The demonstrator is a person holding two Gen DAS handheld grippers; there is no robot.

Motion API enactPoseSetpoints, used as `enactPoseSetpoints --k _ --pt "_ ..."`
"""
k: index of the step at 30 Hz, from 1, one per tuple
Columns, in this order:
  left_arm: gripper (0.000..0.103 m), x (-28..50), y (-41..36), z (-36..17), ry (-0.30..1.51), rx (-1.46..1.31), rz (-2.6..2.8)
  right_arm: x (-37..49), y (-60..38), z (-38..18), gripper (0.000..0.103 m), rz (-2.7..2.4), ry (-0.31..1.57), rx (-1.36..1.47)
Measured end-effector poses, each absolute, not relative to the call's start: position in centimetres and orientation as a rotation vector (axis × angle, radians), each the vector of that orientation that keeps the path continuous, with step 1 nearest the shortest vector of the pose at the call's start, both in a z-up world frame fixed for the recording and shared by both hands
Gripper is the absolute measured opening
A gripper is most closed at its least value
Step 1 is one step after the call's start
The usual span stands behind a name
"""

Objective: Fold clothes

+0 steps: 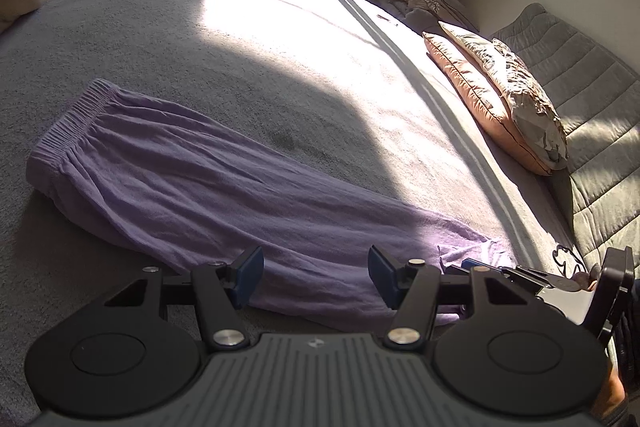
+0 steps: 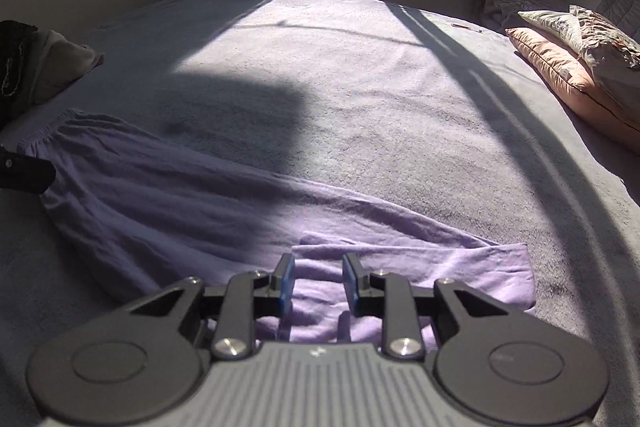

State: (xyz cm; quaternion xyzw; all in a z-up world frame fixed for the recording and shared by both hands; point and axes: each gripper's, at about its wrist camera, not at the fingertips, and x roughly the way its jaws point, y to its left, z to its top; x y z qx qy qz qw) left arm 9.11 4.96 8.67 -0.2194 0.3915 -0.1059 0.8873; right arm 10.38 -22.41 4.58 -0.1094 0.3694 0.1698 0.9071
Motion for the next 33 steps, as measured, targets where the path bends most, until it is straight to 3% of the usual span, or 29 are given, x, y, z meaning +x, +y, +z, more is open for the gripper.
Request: enactPoseSetpoints --k 5,8,19,27,30,32,33 --pt "0.061 9.2 5.7 9.0 0.814 -0.487 -0.211 11.4 -21.1 3.3 0.028 0.288 0.782 -0.250" --pt "0.061 9.2 6.1 9.2 0.809 -0.505 -0.208 11.4 -21.6 3.0 0.006 0.245 0.774 -0.244" --pt "0.061 9.3 6.3 9.5 0.812 -0.524 -0.205 11.5 -24.7 5.7 0.004 0.209 0.657 0.063" --pt "0.061 9.2 6.5 9.7 0.813 -0.526 -0.209 15.3 -22.6 4.7 0.005 0.180 0.745 0.149" --pt "0.061 9.2 6.9 9.8 0.813 -0.534 -0.207 15.4 -22.9 4.1 0.009 0.143 0.768 0.163" --pt "0.061 9.1 7.1 9.9 0.811 -0.540 -0.204 14.5 -23.9 4.6 0.034 0.117 0.733 0.178" --pt "0.061 9.1 7.2 9.9 0.809 -0.544 -0.203 13.6 -24.6 5.3 0.039 0.105 0.693 0.178"
